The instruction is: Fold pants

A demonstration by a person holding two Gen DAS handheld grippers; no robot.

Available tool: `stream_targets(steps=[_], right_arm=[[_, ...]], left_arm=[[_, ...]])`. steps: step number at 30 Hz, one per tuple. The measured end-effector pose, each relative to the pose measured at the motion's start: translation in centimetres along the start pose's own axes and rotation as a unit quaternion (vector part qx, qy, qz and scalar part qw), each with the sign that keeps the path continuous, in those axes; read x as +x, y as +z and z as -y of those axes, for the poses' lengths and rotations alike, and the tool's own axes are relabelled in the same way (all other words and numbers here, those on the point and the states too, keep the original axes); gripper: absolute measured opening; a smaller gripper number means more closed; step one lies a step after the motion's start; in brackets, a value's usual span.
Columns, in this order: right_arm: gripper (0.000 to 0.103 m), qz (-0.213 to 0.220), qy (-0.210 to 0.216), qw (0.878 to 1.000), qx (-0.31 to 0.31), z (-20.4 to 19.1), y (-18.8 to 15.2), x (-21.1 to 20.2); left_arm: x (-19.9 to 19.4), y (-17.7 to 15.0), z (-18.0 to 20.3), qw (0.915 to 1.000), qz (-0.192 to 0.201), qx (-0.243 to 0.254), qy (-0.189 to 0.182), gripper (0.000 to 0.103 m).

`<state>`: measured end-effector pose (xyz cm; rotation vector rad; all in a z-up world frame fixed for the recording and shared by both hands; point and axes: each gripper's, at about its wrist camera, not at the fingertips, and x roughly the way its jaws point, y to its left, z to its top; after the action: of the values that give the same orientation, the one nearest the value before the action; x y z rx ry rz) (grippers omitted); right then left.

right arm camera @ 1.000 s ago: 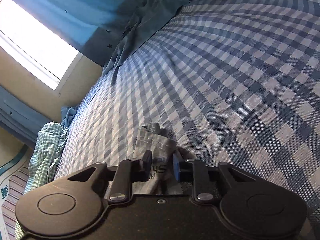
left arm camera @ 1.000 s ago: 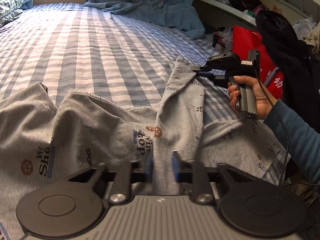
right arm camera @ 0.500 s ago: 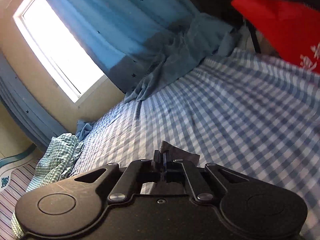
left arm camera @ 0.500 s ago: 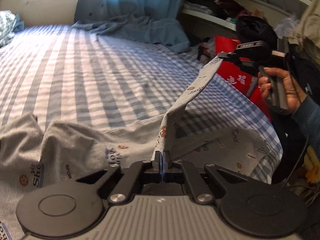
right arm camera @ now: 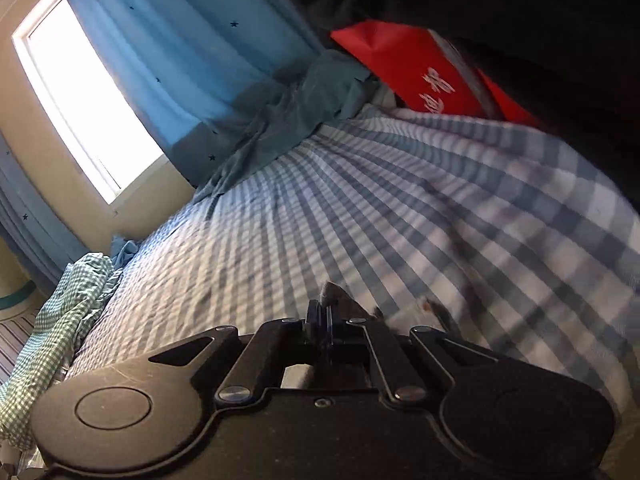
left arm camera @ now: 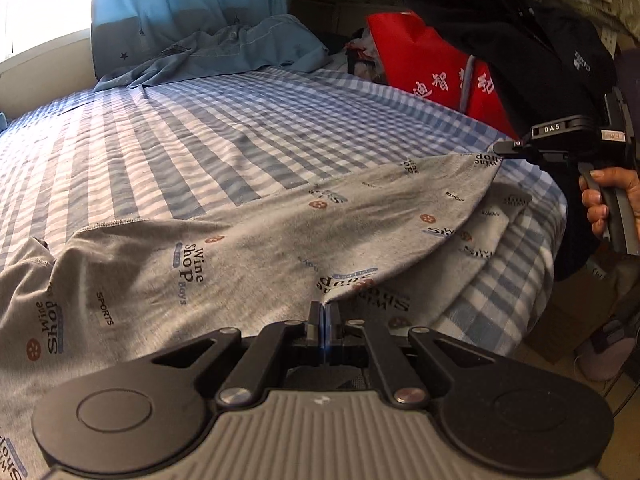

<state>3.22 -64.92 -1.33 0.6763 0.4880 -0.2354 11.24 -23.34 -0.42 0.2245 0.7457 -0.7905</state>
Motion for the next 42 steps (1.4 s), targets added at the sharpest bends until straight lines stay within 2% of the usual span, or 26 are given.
stream_targets(steps=[3,6,9,12,15,19,25,26,27,29,31,32,33,34,35,36,37,40,42], right_arm=[[0.001,0.002,-0.002,1.0,0.023,1.2,-0.3,0.2],[0.001,0.011,0.014,0.999,0.032,1.2,0.6,-0.3],[0.001,0.036,0.029,0.999,0.006,0.0,1.9,-1.8],[0.001,0.063,0.032,0.997,-0.032,-0.8,2.0,-4.0],[0.001,0.063,0.011,0.997,-0.045,0.4,0.2,-5.0],[0.001,0.03,-0.021,0.999,-0.018,3.8,-3.3,-4.2],[0.002,0.026,-0.029,0.999,-0.016,4.5,-5.5,-4.3],[0.008,0.024,-0.035,0.999,-0.025,4.3,-5.4,-4.3],[0.019,0.023,-0.043,0.998,-0.034,4.1,-5.3,-4.3],[0.025,0.031,-0.054,0.996,-0.06,3.7,-4.5,-4.7],[0.035,0.038,-0.059,0.994,-0.082,3.2,-3.4,-4.8],[0.046,0.037,-0.057,0.993,-0.093,2.8,-2.7,-4.7],[0.056,0.033,-0.05,0.993,-0.104,2.4,-1.9,-4.4],[0.059,0.027,-0.043,0.992,-0.114,1.9,-1.2,-3.9],[0.067,0.014,-0.035,0.991,-0.13,1.3,-0.5,-3.2],[0.071,0.002,-0.029,0.989,-0.144,0.8,-0.1,-2.4],[0.071,-0.015,-0.022,0.987,-0.157,0.2,0.3,-1.4],[0.067,-0.067,-0.012,0.982,-0.176,-0.8,0.9,1.6],[0.056,-0.082,-0.032,0.978,-0.187,-1.0,1.0,2.9]], left_arm=[[0.2,0.1,0.1,1.0,-0.003,0.003,0.003,0.0],[-0.1,0.4,-0.1,1.0,-0.003,-0.002,0.002,0.0],[-1.0,0.6,0.1,1.0,0.006,-0.003,-0.001,0.0],[-1.7,0.3,0.9,0.9997,0.011,0.021,0.0,0.0],[-1.4,-0.5,1.4,0.9995,0.0,0.032,-0.001,0.0],[-0.5,-1.5,1.5,0.9993,-0.018,0.033,-0.005,0.0],[-0.5,-1.8,1.8,0.9986,-0.023,0.047,0.0,0.0],[-0.3,-1.9,1.8,0.9985,-0.026,0.047,0.001,0.0],[-0.2,-2.0,1.6,0.9987,-0.027,0.043,0.0,0.0],[-0.2,-1.9,1.4,0.9991,-0.03,0.029,-0.008,0.001],[-0.4,-1.8,1.1,0.9993,-0.028,0.015,-0.017,0.004],[-0.5,-1.8,0.9,0.9994,-0.026,0.006,-0.021,0.005],[-0.6,-1.8,0.7,0.9994,-0.026,-0.005,-0.023,0.014],[-0.6,-1.7,0.5,0.9992,-0.025,-0.017,-0.028,0.026],[-0.8,-1.7,0.3,0.9989,-0.019,-0.03,-0.03,0.035],[-1.0,-1.8,0.2,0.9987,-0.011,-0.043,-0.026,0.054],[-1.2,-1.8,0.1,0.9985,-0.002,-0.052,-0.018,0.065],[-1.7,-2.0,-0.4,0.997,0.019,-0.074,0.009,0.077],[-1.9,-2.0,-0.8,0.9955,0.029,-0.086,0.028,0.085]])
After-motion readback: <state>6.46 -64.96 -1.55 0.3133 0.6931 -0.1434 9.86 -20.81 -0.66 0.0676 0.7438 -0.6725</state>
